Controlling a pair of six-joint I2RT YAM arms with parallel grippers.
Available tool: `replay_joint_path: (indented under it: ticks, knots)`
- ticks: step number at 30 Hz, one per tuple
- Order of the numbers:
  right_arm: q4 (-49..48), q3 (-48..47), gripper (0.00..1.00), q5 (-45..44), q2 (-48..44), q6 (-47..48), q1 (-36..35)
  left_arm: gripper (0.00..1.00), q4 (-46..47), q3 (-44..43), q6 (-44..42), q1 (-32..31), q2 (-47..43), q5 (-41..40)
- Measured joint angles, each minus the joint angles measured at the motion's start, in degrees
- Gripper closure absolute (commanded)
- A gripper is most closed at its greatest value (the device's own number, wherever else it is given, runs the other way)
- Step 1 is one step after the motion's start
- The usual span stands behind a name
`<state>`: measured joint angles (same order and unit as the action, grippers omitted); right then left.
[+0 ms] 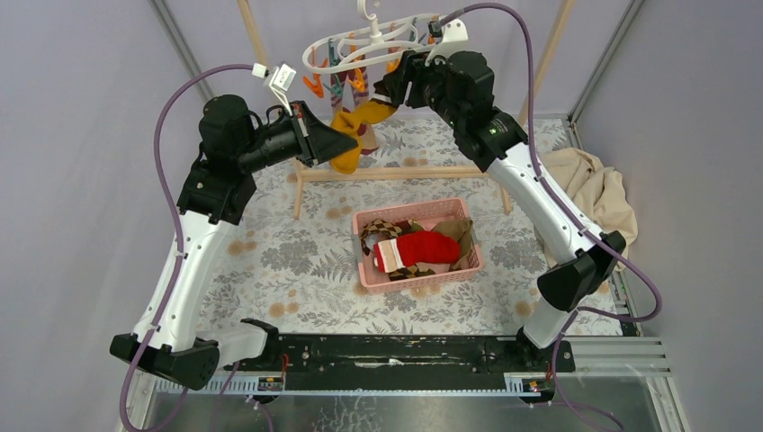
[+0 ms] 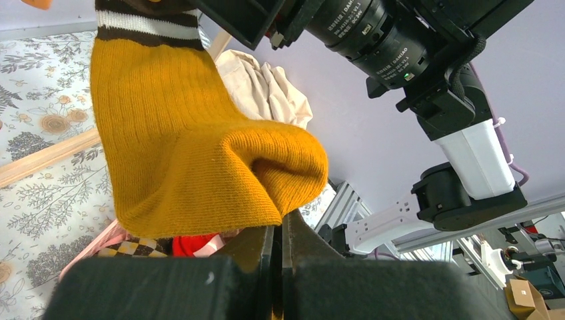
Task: Remove the socks clipped to the hanger
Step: Remove the sock from the hanger.
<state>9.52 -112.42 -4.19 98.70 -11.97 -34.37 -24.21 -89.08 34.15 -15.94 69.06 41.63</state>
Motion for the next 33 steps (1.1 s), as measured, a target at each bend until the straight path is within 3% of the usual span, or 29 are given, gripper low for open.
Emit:
replay_joint_path:
  ticks: [28,31,33]
  knots:
    - [-2.5,-3.7,0.45,4.4,2.4,-1.6,0.8,1.0,0.1,1.1,0.1,0.4,0.0,1.2]
    - [-2.4,-3.7,0.53,4.6,2.8,-1.6,0.8,1.0,0.1,1.1,0.1,0.7,0.0,1.5]
    - [-2.5,-3.7,0.83,4.9,2.8,-1.7,0.8,1.0,0.1,1.1,0.1,0.7,0.0,1.6]
